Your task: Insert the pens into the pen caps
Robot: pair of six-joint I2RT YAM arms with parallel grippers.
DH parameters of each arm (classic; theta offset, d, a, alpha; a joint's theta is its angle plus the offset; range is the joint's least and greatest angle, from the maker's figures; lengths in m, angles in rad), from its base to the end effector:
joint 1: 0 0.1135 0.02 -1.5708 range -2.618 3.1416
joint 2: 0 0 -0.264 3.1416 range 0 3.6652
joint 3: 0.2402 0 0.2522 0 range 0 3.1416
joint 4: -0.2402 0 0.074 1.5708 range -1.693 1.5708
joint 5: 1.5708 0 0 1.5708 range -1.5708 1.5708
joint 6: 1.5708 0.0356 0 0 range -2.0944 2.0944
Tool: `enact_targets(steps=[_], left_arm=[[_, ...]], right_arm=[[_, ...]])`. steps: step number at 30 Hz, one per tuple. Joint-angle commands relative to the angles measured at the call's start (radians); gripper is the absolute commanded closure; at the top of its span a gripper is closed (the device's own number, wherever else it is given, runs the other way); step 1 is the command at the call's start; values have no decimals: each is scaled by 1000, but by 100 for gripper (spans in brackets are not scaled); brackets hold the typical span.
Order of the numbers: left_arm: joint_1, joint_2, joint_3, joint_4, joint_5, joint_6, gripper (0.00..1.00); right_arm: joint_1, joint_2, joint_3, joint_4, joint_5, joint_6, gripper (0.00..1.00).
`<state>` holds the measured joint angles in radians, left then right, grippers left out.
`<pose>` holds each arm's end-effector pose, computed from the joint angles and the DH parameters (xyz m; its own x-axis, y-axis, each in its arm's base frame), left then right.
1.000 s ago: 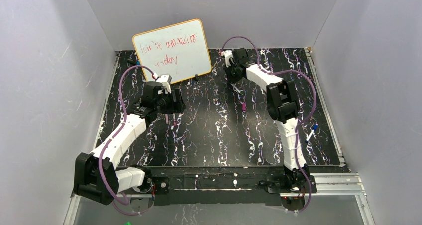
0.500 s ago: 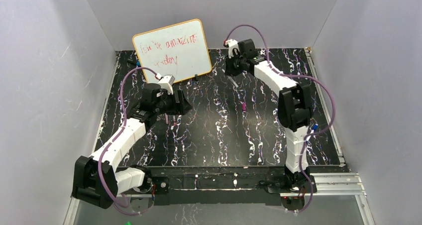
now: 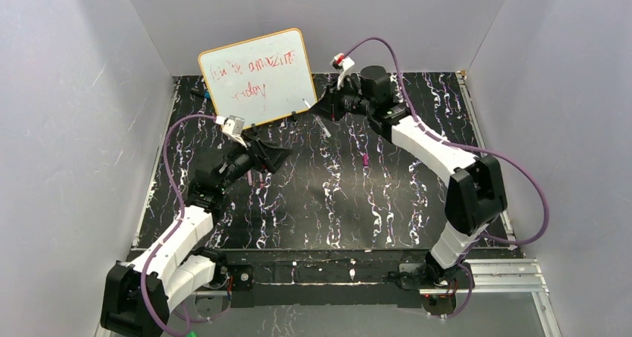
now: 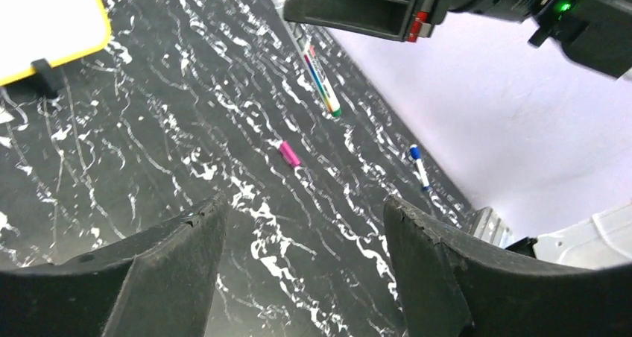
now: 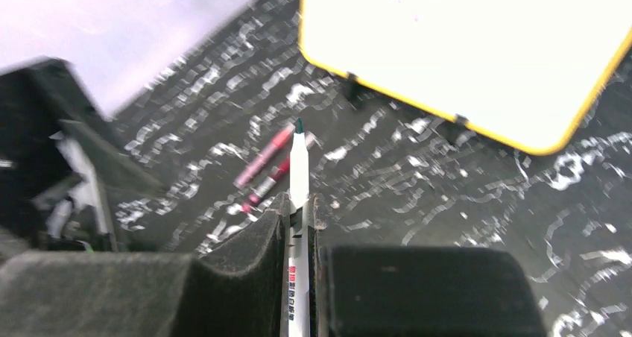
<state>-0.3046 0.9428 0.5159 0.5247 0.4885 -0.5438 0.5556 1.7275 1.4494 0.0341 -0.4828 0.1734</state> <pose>0.2026 -0.0812 0.2906 -0.2878 -0.3884 -0.8754 0.6561 0.5858 -0.4757 0.3444 0.2333 0.3392 -0.3488 -0.0367 -0.9365 -0.8017 0.5291 0.2779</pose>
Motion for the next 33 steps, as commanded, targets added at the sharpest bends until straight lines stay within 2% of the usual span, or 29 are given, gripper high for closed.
enact_targets(steps=[1, 5, 10, 16, 27, 33], left_arm=[[-9, -15, -62, 284, -15, -104, 27], [-23, 19, -88, 402, 10, -150, 27], [-74, 49, -94, 502, 28, -172, 27], [-120, 76, -80, 524, 15, -158, 27], [-123, 87, -46, 534, -28, -142, 27], [-127, 106, -20, 545, 4, -152, 32]], right_arm=[[-4, -118, -85, 355, -106, 242, 93], [8, -160, -131, 500, -136, 359, 93], [44, -163, -146, 571, -128, 415, 93], [115, -171, -160, 592, -103, 423, 92], [187, -210, -231, 657, -68, 465, 92], [210, -190, -244, 693, -57, 484, 92]])
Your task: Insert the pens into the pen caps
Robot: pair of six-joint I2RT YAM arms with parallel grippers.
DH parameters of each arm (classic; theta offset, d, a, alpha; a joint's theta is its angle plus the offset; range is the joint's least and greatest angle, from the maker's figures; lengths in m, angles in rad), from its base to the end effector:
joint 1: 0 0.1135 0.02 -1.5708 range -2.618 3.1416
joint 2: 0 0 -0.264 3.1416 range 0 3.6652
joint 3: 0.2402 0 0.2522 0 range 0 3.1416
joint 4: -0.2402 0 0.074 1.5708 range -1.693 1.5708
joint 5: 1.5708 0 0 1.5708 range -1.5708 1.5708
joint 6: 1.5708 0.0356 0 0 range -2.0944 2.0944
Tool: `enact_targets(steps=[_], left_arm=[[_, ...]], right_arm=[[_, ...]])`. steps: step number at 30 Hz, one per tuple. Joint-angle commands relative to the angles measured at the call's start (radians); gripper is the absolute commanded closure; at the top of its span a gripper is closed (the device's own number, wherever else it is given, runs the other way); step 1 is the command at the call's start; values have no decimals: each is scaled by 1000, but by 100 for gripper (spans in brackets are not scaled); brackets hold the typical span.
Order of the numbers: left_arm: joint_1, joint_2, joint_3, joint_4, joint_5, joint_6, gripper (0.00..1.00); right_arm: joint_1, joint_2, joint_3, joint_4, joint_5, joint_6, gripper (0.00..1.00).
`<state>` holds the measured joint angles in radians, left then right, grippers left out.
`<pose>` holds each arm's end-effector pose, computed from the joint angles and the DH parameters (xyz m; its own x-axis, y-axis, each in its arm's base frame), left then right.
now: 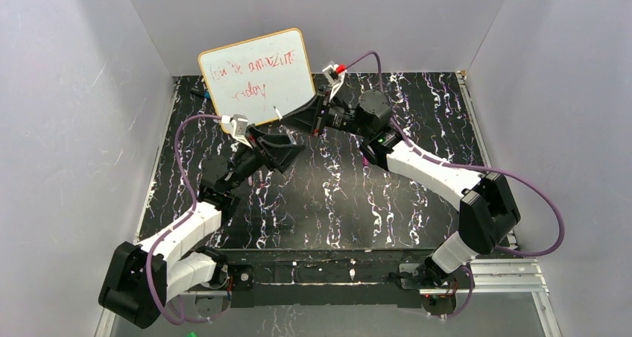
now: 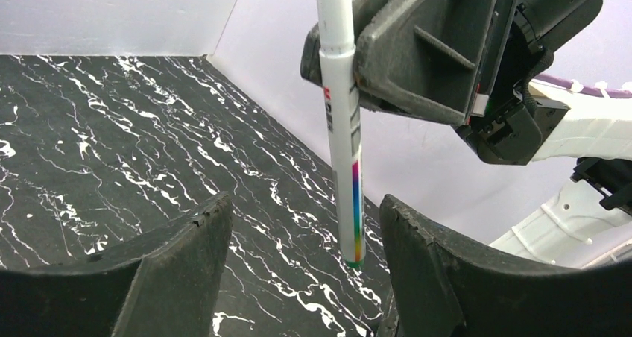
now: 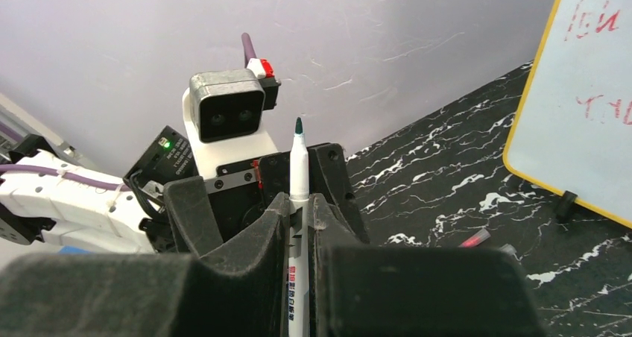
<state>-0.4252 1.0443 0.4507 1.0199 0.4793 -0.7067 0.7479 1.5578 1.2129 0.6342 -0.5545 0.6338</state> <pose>0.1937 -0.1057 0.2981 -0.1996 -0.5421 -0.8163 0.8139 0.3722 -0.4462 0.2565 0.2636 0.3809 -0.3930 0.3222 -0.8612 -0.8879 0.1108 0.4466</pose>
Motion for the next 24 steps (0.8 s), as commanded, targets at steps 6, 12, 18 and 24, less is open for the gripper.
enact_targets(steps=[6, 12, 18, 24], left_arm=[[-13, 7, 45, 57, 31, 6, 44], [-14, 3, 42, 57, 43, 10, 69], [-14, 8, 42, 57, 60, 8, 100], [-14, 19, 42, 55, 99, -4, 100]], right_arm=[[40, 6, 11, 102, 22, 24, 92], [44, 7, 11, 92, 25, 15, 92], [44, 3, 5, 88, 34, 8, 92], [44, -16, -6, 62, 53, -16, 92]])
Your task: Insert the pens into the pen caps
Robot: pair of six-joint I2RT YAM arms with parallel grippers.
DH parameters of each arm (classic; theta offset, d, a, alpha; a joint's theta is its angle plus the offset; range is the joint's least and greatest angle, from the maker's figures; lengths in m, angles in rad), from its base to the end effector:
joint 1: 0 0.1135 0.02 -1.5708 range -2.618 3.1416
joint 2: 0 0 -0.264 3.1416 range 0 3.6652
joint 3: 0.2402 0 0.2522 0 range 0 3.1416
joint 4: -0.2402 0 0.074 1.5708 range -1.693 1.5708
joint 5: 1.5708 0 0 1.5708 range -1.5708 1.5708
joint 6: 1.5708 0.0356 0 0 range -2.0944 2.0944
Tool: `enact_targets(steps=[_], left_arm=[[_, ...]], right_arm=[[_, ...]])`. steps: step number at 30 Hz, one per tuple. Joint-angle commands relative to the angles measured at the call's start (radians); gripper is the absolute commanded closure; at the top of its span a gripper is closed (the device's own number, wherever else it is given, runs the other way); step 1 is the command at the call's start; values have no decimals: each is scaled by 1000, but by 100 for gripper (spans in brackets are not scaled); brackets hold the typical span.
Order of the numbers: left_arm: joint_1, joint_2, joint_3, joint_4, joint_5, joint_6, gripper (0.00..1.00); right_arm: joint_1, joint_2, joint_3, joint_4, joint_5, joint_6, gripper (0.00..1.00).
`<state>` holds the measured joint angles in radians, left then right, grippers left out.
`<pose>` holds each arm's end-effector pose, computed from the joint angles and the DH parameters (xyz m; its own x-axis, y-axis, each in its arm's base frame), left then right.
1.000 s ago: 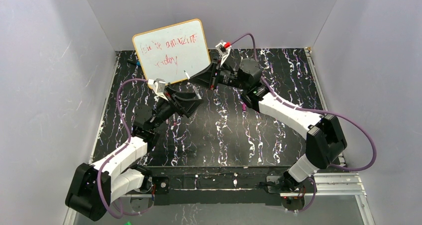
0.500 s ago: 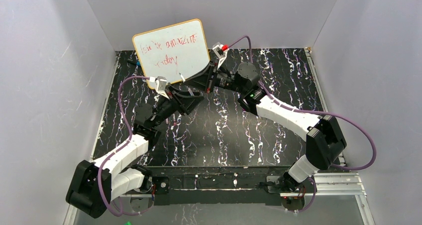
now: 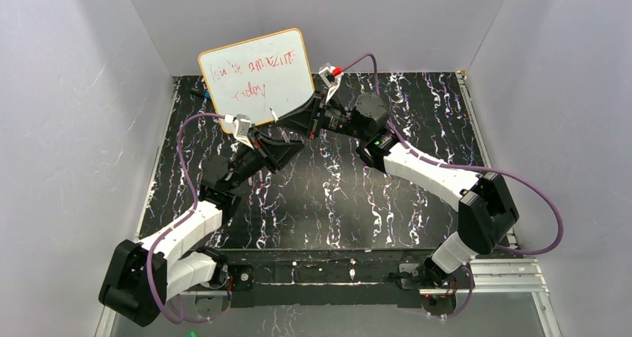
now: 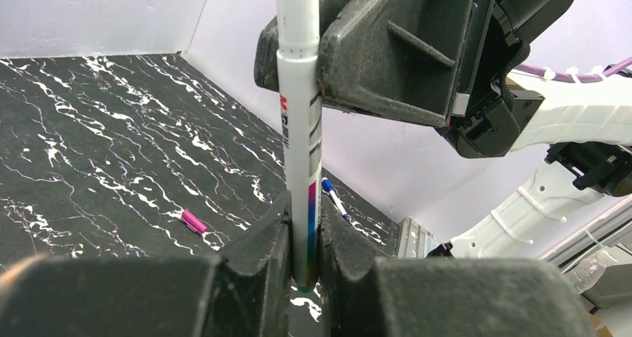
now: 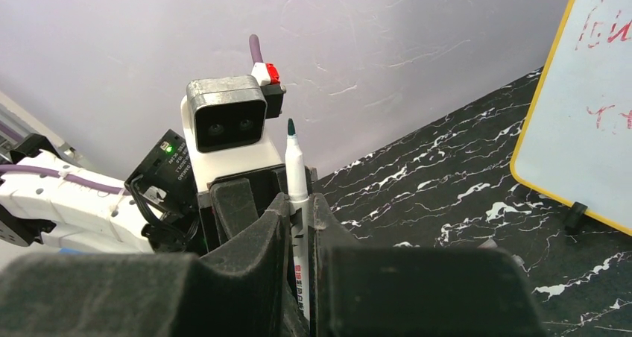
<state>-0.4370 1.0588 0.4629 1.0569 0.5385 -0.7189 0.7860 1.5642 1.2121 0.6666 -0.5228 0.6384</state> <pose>0.1923 -0.1100 0.3023 -0.2100 -0.5259 -0.8242 0.8520 0.3150 -0.4181 0.2479 0.2733 0.3818 -0.3897 0.3404 -0.8557 -0.8920 0.0915 0.4426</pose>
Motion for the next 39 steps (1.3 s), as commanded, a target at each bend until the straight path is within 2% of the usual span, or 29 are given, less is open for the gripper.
enact_targets(steps=[1, 2, 3, 6, 8, 10, 17, 20, 22, 25, 29, 39], left_arm=[[-2, 4, 29, 13, 51, 8, 100], [-2, 3, 29, 0, 58, 10, 100], [-2, 1, 32, -22, 66, 15, 100], [-2, -14, 54, -150, 95, 83, 100], [-2, -39, 77, -300, 78, 156, 100], [-2, -63, 102, -431, 40, 211, 100], [-2, -132, 233, -982, -160, 461, 100], [0, -157, 278, -1186, -251, 583, 100], [0, -170, 295, -1266, -302, 638, 100], [0, -184, 274, -1265, -321, 637, 100], [1, -161, 263, -1270, -297, 620, 100], [1, -169, 244, -1261, -245, 605, 100]], right_arm=[[5, -28, -7, 22, 27, -26, 91], [5, -36, -10, 11, 35, -33, 88], [5, -45, -13, -1, 45, -41, 81], [3, -76, -14, -65, 77, -73, 52], [2, -106, -10, -117, 100, -104, 42], [-2, -141, -14, -178, 139, -142, 37], [-34, -352, -135, -398, 398, -284, 28], [-48, -404, -133, -585, 550, -325, 25], [-59, -404, -109, -724, 626, -352, 24], [-102, -335, -43, -930, 689, -376, 23], [-216, -194, 23, -1098, 630, -374, 24], [-275, 86, 10, -1146, 758, -355, 30]])
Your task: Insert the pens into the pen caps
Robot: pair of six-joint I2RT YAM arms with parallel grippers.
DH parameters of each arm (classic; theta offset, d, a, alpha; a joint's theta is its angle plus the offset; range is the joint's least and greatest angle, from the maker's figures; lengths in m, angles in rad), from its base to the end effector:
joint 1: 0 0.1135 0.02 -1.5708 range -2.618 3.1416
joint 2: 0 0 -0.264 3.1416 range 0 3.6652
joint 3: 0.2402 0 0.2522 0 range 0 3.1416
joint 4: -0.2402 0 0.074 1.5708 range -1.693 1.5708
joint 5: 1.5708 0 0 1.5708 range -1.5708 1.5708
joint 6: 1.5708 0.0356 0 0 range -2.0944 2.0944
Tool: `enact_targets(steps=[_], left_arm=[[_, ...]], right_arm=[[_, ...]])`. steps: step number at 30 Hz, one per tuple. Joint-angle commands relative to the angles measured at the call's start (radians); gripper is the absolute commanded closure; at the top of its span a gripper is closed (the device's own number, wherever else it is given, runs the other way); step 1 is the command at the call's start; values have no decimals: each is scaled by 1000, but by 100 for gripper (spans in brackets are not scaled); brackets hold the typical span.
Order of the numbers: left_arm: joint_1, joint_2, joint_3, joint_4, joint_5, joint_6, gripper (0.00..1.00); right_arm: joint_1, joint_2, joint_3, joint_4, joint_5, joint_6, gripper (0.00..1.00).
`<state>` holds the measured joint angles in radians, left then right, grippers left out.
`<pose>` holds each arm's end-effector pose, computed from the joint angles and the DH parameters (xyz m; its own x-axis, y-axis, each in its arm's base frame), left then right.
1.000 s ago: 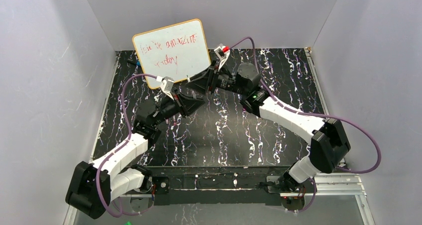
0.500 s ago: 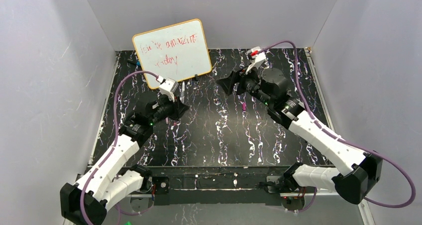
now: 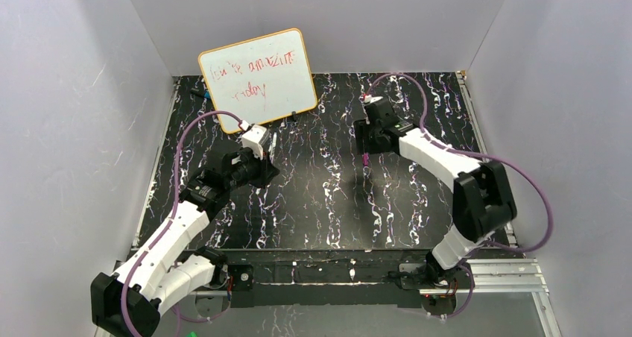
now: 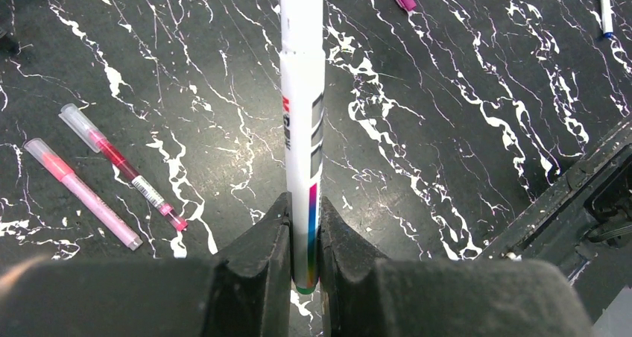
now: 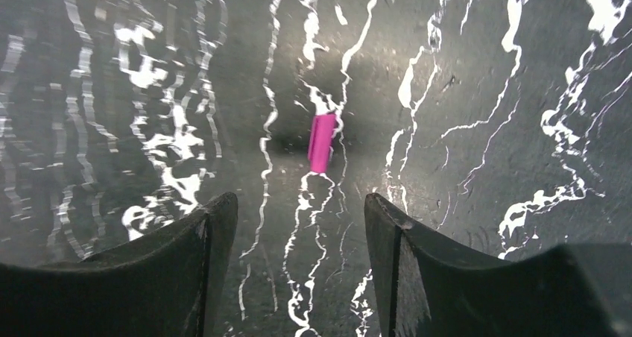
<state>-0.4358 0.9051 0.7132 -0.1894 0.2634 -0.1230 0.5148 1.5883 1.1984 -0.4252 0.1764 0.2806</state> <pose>0.1860 -0.0968 0.2930 -0.4117 0.0610 -0.9093 0.5805 0.7867 -0.2100 0.3067 0.1663 0.2605 -0.7139 -0.0906 -0.6943 -0.1897 0.9795 0.0672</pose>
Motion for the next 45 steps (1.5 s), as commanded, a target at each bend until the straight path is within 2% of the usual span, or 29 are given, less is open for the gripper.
enact_targets(steps=[1, 13, 27, 45], left_arm=[[0, -15, -5, -15, 31, 10, 100], [0, -2, -4, -23, 37, 10, 100], [0, 9, -6, -28, 48, 6, 100], [0, 20, -3, -27, 60, 9, 100]], right_arm=[[-3, 85, 23, -55, 60, 6, 31], [-9, 193, 2, 36, 63, -24, 36], [-43, 308, 71, 76, 32, -45, 56], [-44, 335, 119, 45, 20, -57, 65]])
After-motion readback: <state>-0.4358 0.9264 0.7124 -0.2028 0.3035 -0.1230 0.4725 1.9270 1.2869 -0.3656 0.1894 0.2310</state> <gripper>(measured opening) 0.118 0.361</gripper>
